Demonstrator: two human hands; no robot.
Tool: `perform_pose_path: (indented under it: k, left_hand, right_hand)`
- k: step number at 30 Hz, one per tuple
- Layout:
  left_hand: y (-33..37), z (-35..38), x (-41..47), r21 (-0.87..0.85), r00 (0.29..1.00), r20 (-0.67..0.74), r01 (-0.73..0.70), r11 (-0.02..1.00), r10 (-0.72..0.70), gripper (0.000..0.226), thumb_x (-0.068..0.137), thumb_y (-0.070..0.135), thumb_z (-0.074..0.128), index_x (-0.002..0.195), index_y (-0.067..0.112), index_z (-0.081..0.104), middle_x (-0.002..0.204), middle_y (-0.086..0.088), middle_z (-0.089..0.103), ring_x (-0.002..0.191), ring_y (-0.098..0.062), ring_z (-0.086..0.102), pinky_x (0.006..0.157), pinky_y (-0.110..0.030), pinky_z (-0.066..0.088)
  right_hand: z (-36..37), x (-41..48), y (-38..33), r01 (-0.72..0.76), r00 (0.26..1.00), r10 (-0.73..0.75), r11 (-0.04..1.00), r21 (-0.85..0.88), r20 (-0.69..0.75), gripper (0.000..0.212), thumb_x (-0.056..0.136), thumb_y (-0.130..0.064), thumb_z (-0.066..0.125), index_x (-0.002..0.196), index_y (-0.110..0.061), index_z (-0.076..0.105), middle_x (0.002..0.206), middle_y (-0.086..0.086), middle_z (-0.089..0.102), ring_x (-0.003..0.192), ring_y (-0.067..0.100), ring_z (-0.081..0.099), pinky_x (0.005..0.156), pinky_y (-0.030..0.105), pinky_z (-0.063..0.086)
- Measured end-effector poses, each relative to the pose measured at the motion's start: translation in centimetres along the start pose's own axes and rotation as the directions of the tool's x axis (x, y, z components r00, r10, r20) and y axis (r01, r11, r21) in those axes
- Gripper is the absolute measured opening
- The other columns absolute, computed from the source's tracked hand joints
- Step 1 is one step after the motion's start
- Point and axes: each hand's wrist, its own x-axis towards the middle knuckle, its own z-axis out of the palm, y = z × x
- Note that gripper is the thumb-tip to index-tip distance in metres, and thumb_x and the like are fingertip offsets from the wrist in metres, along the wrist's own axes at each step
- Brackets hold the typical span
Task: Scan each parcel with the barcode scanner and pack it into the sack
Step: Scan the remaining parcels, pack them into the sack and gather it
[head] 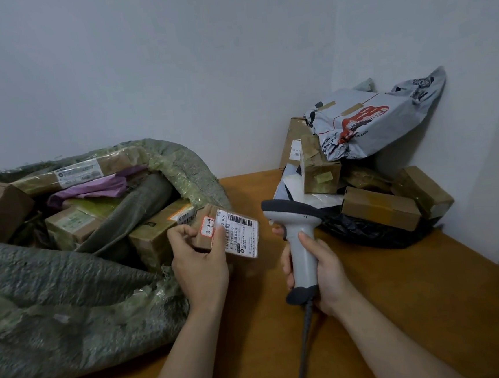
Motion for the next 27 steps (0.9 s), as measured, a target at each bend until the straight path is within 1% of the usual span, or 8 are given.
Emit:
perform_pose_path:
  k: [2,4,6,10,14,17,22,27]
  left_hand:
    - [-0.02,-0.03,0.05,0.045,0.999,-0.035,-0.006,0.999,0.008,0.04,0.086,0.039,0.08,0.086,0.023,0.044,0.075,0.003,0.064,0.069,-0.016,0.068,0.062,-0.051,0.056]
    - [0.01,-0.01,0.0,0.053,0.999,-0.043,-0.004,0.999,0.006,0.04,0.086,0.034,0.08,0.082,0.017,0.045,0.067,0.004,0.057,0.059,-0.01,0.058,0.057,-0.043,0.051]
    - [0.28,0.02,-0.09,0.051,0.999,-0.041,-0.006,0.999,0.008,0.037,0.086,0.028,0.08,0.082,0.013,0.046,0.065,0.004,0.053,0.054,-0.008,0.05,0.055,-0.037,0.045]
    - [0.58,0.08,-0.19,0.032,0.999,-0.035,-0.008,0.999,0.009,0.033,0.085,0.022,0.078,0.081,0.012,0.047,0.062,0.005,0.049,0.052,-0.008,0.044,0.054,-0.031,0.042]
    - [0.48,0.08,-0.16,0.008,0.999,-0.026,-0.021,1.0,0.021,0.032,0.088,0.022,0.078,0.081,0.013,0.049,0.06,-0.001,0.049,0.057,-0.024,0.05,0.061,-0.042,0.051]
    - [0.58,0.13,-0.19,0.001,0.999,-0.036,-0.027,1.0,0.027,0.031,0.09,0.02,0.078,0.082,0.012,0.049,0.063,-0.008,0.053,0.057,-0.018,0.049,0.062,-0.042,0.05]
    - [0.7,0.14,-0.28,-0.007,0.999,-0.036,-0.028,1.0,0.028,0.032,0.09,0.022,0.079,0.083,0.012,0.05,0.07,-0.013,0.061,0.07,-0.031,0.063,0.066,-0.048,0.055]
    - [0.68,0.09,-0.2,0.006,0.999,-0.044,0.006,1.0,-0.006,0.031,0.09,0.025,0.078,0.084,0.013,0.051,0.074,-0.008,0.065,0.074,-0.025,0.069,0.066,-0.048,0.059]
  right_hand:
    - [0.05,-0.05,-0.01,0.003,0.999,-0.002,1.0,-0.019,0.046,0.057,0.091,-0.042,0.057,0.128,0.001,0.06,0.067,0.019,0.051,0.042,0.025,0.05,0.045,0.029,0.046]
    - [0.05,-0.12,-0.04,0.009,0.997,-0.006,0.999,-0.039,0.077,0.05,0.093,-0.04,0.055,0.124,-0.002,0.064,0.065,0.019,0.051,0.042,0.025,0.049,0.045,0.028,0.046]
    - [0.09,-0.22,-0.13,0.009,0.996,-0.004,0.998,-0.057,0.085,0.047,0.093,-0.039,0.055,0.121,-0.002,0.064,0.064,0.018,0.051,0.041,0.025,0.049,0.044,0.028,0.046]
    - [0.19,-0.38,-0.31,0.007,0.997,-0.002,0.998,-0.069,0.081,0.041,0.091,-0.038,0.057,0.111,-0.003,0.065,0.063,0.017,0.051,0.041,0.025,0.049,0.044,0.027,0.045]
    - [0.17,-0.43,-0.38,-0.005,0.996,0.011,0.998,-0.067,0.09,0.041,0.091,-0.037,0.056,0.11,-0.001,0.061,0.063,0.017,0.051,0.041,0.024,0.05,0.043,0.027,0.045]
    - [0.1,-0.42,-0.41,-0.011,0.994,0.018,0.998,-0.068,0.105,0.041,0.09,-0.037,0.056,0.11,-0.001,0.061,0.063,0.017,0.052,0.04,0.023,0.05,0.042,0.026,0.045]
    - [0.02,-0.46,-0.39,-0.012,0.992,0.02,0.998,-0.067,0.128,0.039,0.091,-0.037,0.056,0.108,-0.003,0.063,0.063,0.017,0.052,0.04,0.023,0.05,0.042,0.026,0.045]
    - [0.05,-0.5,-0.43,0.004,0.992,0.004,0.998,-0.063,0.126,0.041,0.091,-0.037,0.056,0.11,-0.002,0.064,0.063,0.018,0.052,0.04,0.023,0.051,0.042,0.026,0.045]
